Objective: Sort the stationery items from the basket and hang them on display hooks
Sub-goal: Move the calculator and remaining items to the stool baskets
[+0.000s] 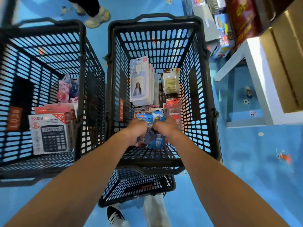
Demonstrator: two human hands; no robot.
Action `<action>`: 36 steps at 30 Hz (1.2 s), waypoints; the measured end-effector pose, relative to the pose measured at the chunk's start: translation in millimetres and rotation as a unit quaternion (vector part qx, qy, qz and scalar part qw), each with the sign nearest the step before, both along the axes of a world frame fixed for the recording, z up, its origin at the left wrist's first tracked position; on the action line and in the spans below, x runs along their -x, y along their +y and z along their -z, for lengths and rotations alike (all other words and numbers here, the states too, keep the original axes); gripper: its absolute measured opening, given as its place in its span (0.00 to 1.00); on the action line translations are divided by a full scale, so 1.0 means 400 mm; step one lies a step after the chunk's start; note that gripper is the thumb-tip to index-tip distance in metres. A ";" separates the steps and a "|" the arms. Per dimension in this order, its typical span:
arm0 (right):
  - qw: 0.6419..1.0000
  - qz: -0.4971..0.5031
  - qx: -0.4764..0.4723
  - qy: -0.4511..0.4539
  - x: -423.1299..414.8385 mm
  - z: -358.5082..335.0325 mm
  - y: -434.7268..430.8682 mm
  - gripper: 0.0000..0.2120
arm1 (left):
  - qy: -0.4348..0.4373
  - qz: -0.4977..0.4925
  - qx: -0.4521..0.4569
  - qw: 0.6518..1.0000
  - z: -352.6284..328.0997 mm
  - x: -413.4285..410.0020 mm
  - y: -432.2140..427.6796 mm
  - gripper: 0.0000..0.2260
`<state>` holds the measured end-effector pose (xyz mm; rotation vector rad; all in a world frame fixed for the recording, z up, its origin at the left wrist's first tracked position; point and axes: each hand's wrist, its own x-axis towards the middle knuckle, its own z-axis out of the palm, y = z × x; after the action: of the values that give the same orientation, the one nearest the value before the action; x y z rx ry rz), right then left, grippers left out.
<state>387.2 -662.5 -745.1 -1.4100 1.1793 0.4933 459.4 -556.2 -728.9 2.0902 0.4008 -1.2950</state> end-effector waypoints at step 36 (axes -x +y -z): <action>0.973 0.157 -0.165 -0.037 -0.004 -0.044 -0.061 0.13 | -0.045 0.005 0.100 0.994 -0.054 -0.003 -0.017 0.35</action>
<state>388.6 -686.8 -727.4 -0.9300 1.1724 0.3888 460.5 -563.1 -707.2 1.9745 0.2124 -1.1893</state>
